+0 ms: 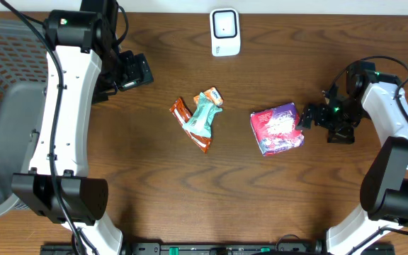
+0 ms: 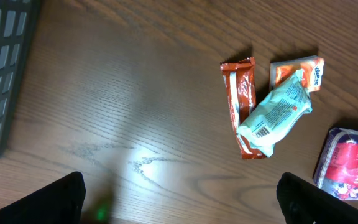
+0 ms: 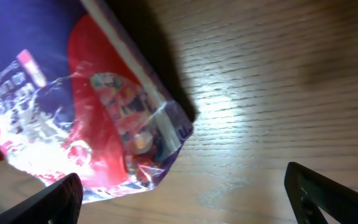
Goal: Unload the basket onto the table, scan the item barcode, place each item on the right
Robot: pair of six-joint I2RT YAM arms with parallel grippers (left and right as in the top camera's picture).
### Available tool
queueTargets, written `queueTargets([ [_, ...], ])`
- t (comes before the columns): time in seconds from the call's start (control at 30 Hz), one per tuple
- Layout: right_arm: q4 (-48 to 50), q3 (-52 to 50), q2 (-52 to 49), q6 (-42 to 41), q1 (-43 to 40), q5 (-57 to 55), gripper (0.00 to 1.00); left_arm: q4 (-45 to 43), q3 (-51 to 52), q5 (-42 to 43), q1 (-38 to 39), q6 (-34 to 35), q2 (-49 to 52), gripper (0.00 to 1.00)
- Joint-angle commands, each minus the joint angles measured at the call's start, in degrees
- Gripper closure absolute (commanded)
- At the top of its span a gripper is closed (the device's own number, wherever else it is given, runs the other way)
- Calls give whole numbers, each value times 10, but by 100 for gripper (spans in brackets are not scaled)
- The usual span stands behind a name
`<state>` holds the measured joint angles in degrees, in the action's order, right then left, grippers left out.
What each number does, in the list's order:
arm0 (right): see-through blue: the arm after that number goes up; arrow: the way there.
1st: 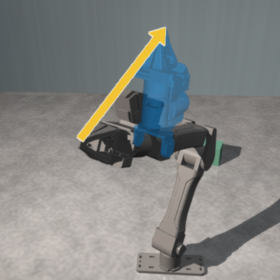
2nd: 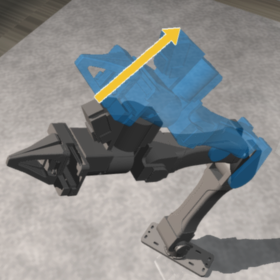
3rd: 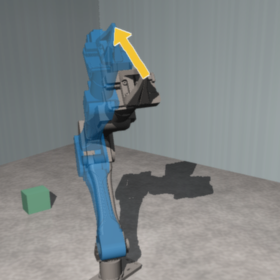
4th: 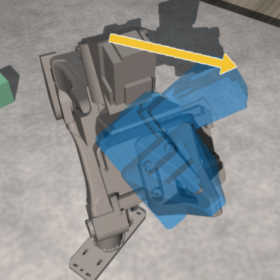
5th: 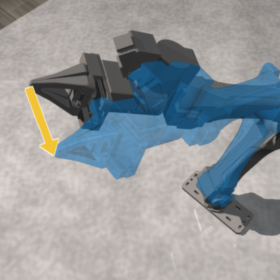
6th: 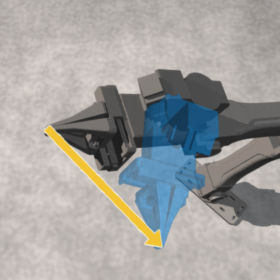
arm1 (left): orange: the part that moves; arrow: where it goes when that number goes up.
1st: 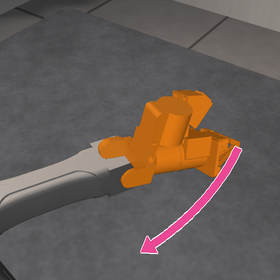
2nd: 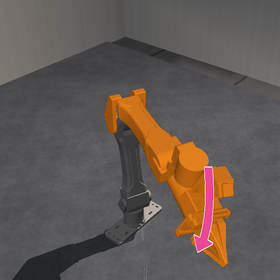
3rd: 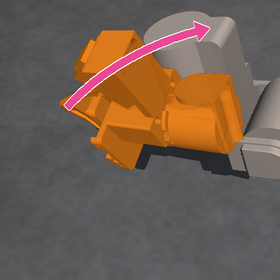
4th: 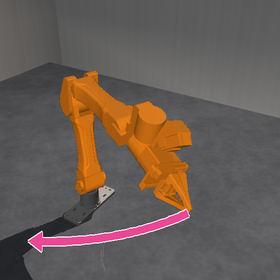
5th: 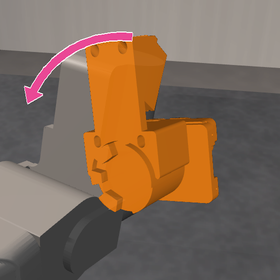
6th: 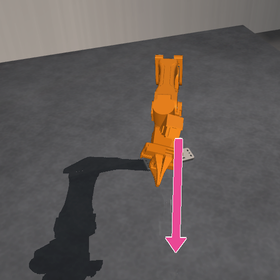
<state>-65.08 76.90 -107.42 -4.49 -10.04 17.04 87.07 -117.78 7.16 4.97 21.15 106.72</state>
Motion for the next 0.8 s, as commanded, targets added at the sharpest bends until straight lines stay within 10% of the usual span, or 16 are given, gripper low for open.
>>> queueTargets([
  [0.0,-1,11,13,39,1,59,1,3,-1,-3,-2,1,5,2],
  [0.47,128,-74,13,-10,54,56,3,3,-1,-3,-2,1,5,2],
  [0.67,245,-169,13,-61,80,95,34,3,-1,-3,-2,1,5,2],
  [0.77,291,-201,13,-68,109,126,68,3,-1,-3,-2,1,5,2],
])
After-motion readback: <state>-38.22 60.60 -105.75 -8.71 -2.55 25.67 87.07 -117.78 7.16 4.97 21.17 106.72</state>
